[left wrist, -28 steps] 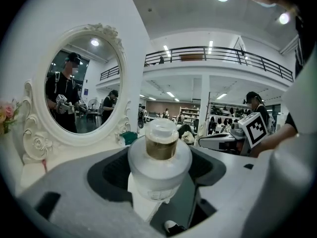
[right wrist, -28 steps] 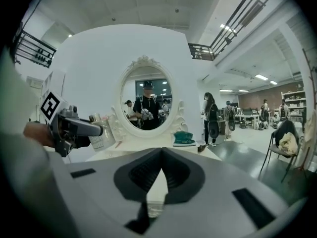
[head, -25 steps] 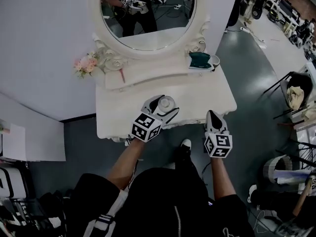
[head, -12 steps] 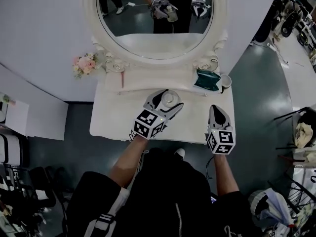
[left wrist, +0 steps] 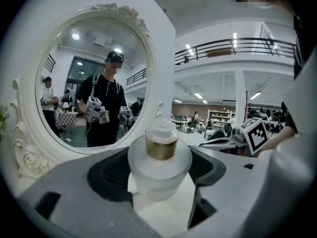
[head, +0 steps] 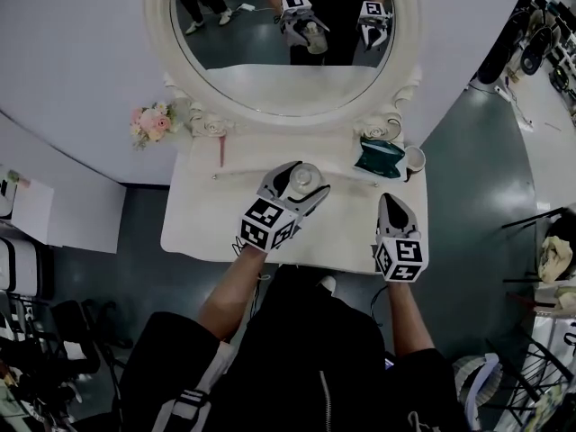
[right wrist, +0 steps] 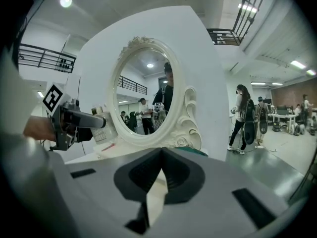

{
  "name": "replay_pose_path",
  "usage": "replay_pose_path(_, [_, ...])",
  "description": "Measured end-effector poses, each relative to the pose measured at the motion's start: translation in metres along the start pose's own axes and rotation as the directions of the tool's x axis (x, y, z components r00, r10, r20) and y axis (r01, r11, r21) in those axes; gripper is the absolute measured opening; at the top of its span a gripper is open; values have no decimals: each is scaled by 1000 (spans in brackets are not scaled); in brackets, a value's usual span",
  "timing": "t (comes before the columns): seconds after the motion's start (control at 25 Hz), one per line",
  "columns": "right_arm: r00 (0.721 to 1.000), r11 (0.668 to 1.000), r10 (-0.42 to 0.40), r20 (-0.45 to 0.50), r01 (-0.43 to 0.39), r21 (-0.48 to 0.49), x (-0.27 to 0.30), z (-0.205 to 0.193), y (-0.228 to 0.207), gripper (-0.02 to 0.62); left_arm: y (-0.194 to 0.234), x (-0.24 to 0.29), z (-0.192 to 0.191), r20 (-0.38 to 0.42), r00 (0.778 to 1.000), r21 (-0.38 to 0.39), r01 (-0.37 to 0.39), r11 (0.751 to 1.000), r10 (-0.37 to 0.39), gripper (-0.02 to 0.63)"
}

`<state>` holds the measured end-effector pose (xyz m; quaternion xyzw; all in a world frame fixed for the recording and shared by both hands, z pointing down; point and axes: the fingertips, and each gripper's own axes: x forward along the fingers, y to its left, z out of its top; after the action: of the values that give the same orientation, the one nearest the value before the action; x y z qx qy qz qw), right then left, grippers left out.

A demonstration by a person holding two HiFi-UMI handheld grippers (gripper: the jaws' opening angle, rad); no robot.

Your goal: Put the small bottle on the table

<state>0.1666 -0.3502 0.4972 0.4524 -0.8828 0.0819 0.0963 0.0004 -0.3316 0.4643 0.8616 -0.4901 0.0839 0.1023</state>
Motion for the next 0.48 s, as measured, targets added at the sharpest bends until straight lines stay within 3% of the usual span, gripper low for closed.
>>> replay_pose_path(0.48, [990, 990, -123, -71, 127, 55, -19, -36, -43, 2, -34, 65, -23, -77, 984, 39, 164, 986, -160, 339])
